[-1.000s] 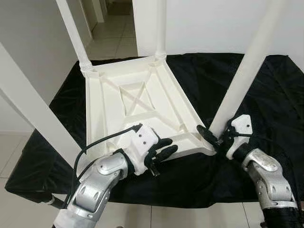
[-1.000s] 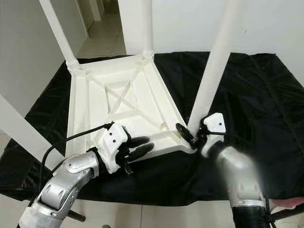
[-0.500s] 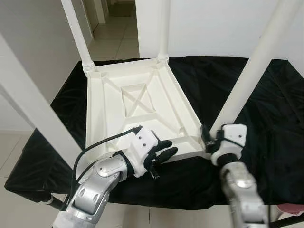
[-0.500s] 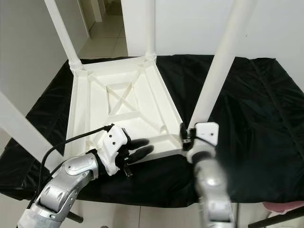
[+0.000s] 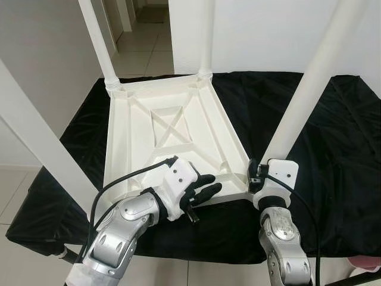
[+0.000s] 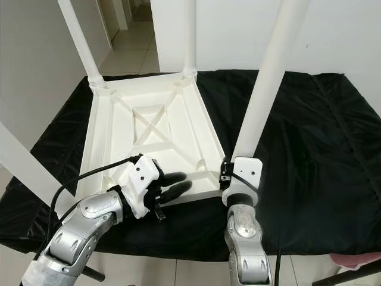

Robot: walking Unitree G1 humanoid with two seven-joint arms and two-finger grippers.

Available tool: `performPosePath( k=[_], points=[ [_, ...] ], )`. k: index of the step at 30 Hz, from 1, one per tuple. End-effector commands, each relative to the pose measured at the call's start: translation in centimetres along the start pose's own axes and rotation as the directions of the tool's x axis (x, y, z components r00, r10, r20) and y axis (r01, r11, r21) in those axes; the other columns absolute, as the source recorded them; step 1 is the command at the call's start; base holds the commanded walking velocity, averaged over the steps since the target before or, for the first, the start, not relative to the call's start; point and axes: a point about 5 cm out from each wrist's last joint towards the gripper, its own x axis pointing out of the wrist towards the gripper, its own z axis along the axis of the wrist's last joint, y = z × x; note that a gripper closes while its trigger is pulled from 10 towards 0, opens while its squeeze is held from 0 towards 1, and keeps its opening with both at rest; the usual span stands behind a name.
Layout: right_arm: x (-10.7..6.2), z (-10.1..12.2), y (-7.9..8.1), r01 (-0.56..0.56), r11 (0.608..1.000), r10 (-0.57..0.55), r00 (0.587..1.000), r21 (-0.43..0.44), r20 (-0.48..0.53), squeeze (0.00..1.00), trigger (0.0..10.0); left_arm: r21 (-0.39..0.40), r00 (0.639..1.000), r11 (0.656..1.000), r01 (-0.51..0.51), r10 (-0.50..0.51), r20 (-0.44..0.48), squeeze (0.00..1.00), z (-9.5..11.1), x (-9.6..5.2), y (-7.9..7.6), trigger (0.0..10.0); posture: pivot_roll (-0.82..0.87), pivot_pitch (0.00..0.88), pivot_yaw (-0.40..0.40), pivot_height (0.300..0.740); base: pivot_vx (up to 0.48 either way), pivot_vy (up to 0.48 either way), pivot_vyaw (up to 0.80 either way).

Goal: Building children table

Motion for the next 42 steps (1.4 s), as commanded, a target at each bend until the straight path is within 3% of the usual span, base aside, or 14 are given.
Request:
performPosePath(
  k=[1,4,5,15,16,24,26,28,30,37,38,40,41,42],
  points=[
    [-0.6,-1.4,0.2,0.010,1.000,-0.008,0.997,0.023,-0.078,0.00,10.0,-0.005,1.000,1.000,-0.026,0.026,-0.008,0.00,-0.2,-0.1,0.1,10.0,-0.10,0.069,0.092,0.740,0.000,0.000,0.00],
    [-0.5,-1.3,0.2,-0.007,1.000,0.008,0.998,0.014,-0.069,0.00,10.0,-0.006,1.000,1.000,-0.027,0.027,-0.007,0.00,-0.2,-0.1,0.1,10.0,-0.10,0.070,0.092,0.740,0.000,0.000,0.00],
    [-0.3,-1.2,0.0,-0.026,1.000,0.027,0.998,0.011,-0.057,1.00,10.0,-0.006,1.000,1.000,-0.028,0.028,-0.005,0.00,-0.2,-0.1,0.1,10.0,-0.10,0.065,0.088,0.740,0.000,0.000,0.00],
    [0.7,-0.2,-1.2,-0.246,0.969,0.246,0.969,0.013,0.017,1.00,10.0,-0.004,0.999,0.999,-0.035,0.035,-0.002,0.00,-0.1,0.0,0.0,10.0,-0.09,0.060,0.084,0.740,0.000,0.000,0.00],
    [0.9,-0.1,-1.4,-0.302,0.953,0.301,0.953,0.004,0.021,0.06,10.0,-0.004,0.999,0.999,-0.035,0.035,-0.003,0.00,-0.1,-0.1,0.0,10.0,-0.08,0.059,0.086,0.740,0.000,0.000,0.00],
    [1.7,-0.1,-2.3,-0.459,0.888,0.459,0.888,-0.045,0.012,0.00,10.0,-0.001,1.000,1.000,-0.030,0.030,-0.006,0.00,-0.2,-0.1,0.0,10.0,-0.08,0.048,0.086,0.740,0.000,0.000,0.00],
    [2.8,0.0,-2.8,-0.591,0.801,0.593,0.805,-0.098,-0.013,0.00,10.0,0.004,1.000,1.000,-0.026,0.026,-0.006,0.00,-0.1,0.0,0.1,10.0,-0.08,0.030,0.090,0.740,0.000,0.000,0.00],
    [2.8,0.0,-2.8,-0.591,0.801,0.593,0.805,-0.098,-0.013,0.00,10.0,0.004,1.000,1.000,-0.026,0.026,-0.006,0.00,-0.1,0.0,0.1,10.0,-0.08,0.030,0.090,0.740,0.000,0.000,0.00],
    [4.2,0.4,-2.8,-0.700,0.700,0.702,0.711,-0.142,-0.048,0.00,10.0,0.010,1.000,1.000,-0.012,0.012,-0.005,0.00,-0.1,0.2,-0.1,10.0,-0.08,0.018,0.084,0.740,0.000,0.000,0.00],
    [4.5,0.2,-2.7,-0.759,0.633,0.757,0.648,-0.153,-0.081,0.00,9.8,0.011,1.000,1.000,-0.006,0.006,-0.006,0.00,-0.1,0.2,-0.2,10.0,-0.07,0.016,0.078,0.740,0.000,0.000,0.00],
    [4.5,0.1,-2.7,-0.768,0.623,0.765,0.638,-0.150,-0.085,0.00,3.6,0.011,1.000,1.000,-0.006,0.006,-0.006,0.00,-0.1,0.2,-0.3,10.0,-0.07,0.015,0.075,0.740,0.000,0.000,0.00],
    [4.5,0.1,-2.7,-0.772,0.617,0.770,0.632,-0.151,-0.088,0.00,2.9,0.010,1.000,1.000,-0.006,0.006,-0.006,0.00,-0.1,0.2,-0.3,10.0,-0.07,0.015,0.075,0.740,0.000,0.000,0.00],
    [4.4,0.0,-2.7,-0.783,0.605,0.780,0.620,-0.143,-0.090,0.00,0.0,0.009,1.000,1.000,-0.006,0.006,-0.007,0.00,-0.2,0.1,-0.3,10.0,-0.07,0.016,0.073,0.740,0.000,0.000,0.00],
    [4.3,-0.1,-2.8,-0.790,0.597,0.787,0.610,-0.137,-0.093,0.00,0.0,0.007,1.000,1.000,-0.006,0.006,-0.008,0.00,-0.2,0.1,-0.4,10.0,-0.07,0.018,0.072,0.740,0.000,0.000,0.00]
  ],
)
